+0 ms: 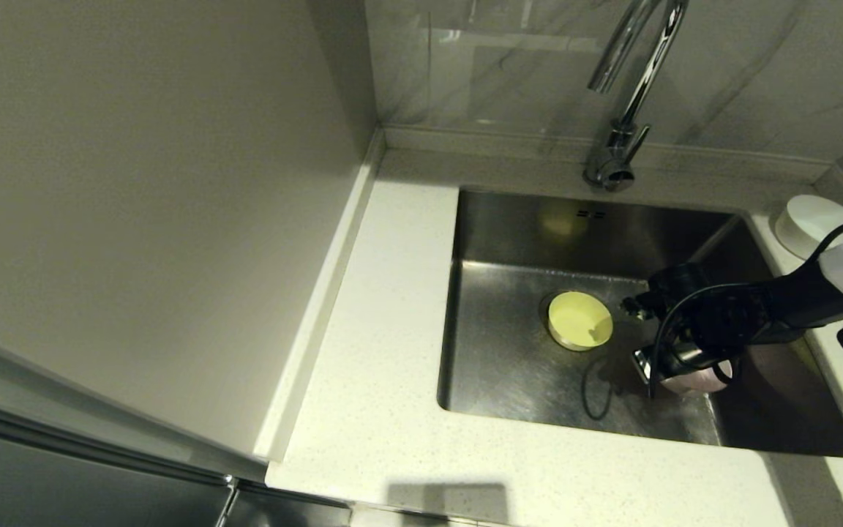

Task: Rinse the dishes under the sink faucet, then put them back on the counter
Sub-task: Put a bowl into the sink

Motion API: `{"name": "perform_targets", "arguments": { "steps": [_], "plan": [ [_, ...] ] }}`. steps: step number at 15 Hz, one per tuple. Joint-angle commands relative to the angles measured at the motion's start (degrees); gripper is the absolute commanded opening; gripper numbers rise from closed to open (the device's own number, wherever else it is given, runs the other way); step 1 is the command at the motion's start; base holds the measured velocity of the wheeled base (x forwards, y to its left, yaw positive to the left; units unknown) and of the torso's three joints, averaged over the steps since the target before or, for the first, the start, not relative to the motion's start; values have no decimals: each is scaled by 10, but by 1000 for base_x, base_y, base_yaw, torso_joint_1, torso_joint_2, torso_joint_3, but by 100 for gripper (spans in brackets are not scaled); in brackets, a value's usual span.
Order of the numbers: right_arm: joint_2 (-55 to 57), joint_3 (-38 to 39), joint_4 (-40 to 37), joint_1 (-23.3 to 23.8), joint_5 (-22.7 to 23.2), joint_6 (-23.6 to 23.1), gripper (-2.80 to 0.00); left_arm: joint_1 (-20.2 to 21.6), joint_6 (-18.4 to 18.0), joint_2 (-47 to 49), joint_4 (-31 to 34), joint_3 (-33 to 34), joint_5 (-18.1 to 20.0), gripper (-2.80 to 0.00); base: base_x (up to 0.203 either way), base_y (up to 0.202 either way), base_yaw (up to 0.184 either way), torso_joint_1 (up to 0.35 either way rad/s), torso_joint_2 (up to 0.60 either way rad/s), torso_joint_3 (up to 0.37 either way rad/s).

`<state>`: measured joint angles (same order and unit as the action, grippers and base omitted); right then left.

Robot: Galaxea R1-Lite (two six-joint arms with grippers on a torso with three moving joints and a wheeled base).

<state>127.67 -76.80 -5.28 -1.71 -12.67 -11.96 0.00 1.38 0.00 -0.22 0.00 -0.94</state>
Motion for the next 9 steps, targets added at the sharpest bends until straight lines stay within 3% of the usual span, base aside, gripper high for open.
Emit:
{"name": "perform_targets", "arguments": {
  "steps": [1,9],
  "plan": [
    [35,-18,-1,0,-1,-1,-280,0,0,-1,0,0,0,-280,0,0,0,0,0,0],
    [69,-59,25,0,-1,-3,-280,0,0,-1,0,0,0,-280,0,0,0,0,0,0]
  ]
}}
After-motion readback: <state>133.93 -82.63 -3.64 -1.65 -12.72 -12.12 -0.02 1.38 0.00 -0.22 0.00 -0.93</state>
